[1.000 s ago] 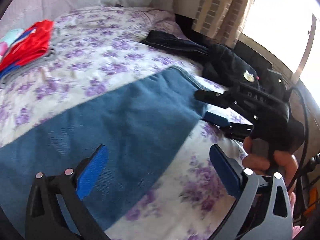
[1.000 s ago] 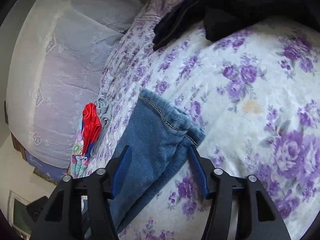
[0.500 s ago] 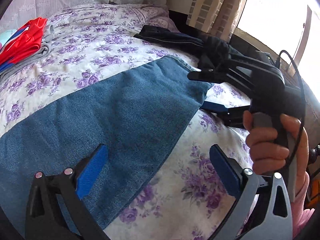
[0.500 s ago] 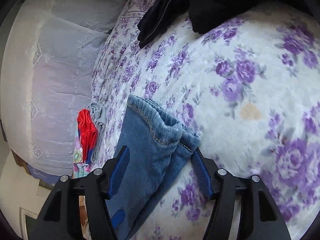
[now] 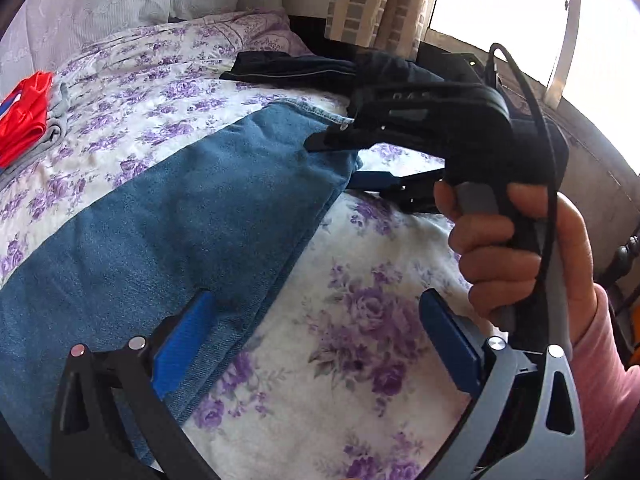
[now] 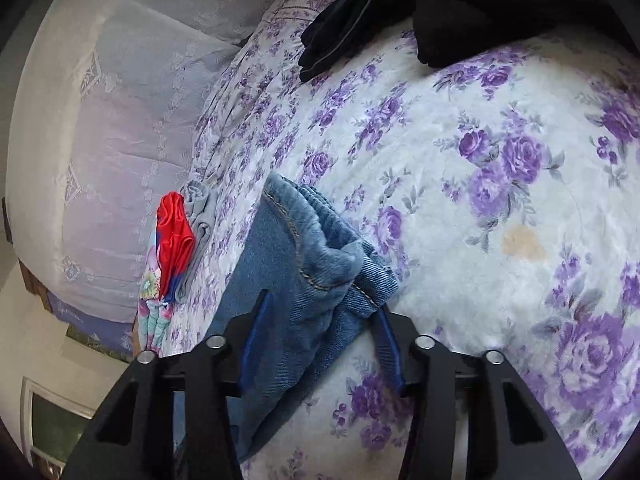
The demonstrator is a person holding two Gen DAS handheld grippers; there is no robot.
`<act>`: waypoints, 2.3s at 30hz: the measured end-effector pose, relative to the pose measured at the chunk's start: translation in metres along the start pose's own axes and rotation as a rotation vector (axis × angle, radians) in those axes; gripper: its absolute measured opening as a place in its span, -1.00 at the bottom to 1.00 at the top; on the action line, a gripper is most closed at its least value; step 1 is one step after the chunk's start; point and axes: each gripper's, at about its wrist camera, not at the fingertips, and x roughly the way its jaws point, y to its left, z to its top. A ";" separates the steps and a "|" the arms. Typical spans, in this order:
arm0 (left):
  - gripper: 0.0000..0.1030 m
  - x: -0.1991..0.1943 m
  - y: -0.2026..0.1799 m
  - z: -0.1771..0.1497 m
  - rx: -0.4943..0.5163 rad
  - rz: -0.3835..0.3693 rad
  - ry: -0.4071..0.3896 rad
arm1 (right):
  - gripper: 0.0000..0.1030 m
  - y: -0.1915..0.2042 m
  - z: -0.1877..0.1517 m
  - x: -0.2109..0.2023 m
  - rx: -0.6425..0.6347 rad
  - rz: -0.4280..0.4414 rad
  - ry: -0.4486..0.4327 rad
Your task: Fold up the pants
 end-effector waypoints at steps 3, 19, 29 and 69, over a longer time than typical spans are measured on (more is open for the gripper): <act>0.92 0.001 0.000 -0.001 0.006 0.009 0.006 | -0.42 0.001 0.001 0.000 -0.014 0.022 0.008; 0.92 -0.130 0.070 -0.035 -0.085 0.153 -0.178 | -0.63 0.136 -0.035 -0.042 -0.713 -0.164 -0.233; 0.92 -0.223 0.131 -0.084 -0.234 0.386 -0.275 | -0.66 0.232 -0.128 -0.031 -1.254 0.004 -0.163; 0.49 -0.217 0.125 -0.037 -0.184 0.204 -0.350 | -0.24 0.207 -0.138 0.014 -0.851 0.238 0.238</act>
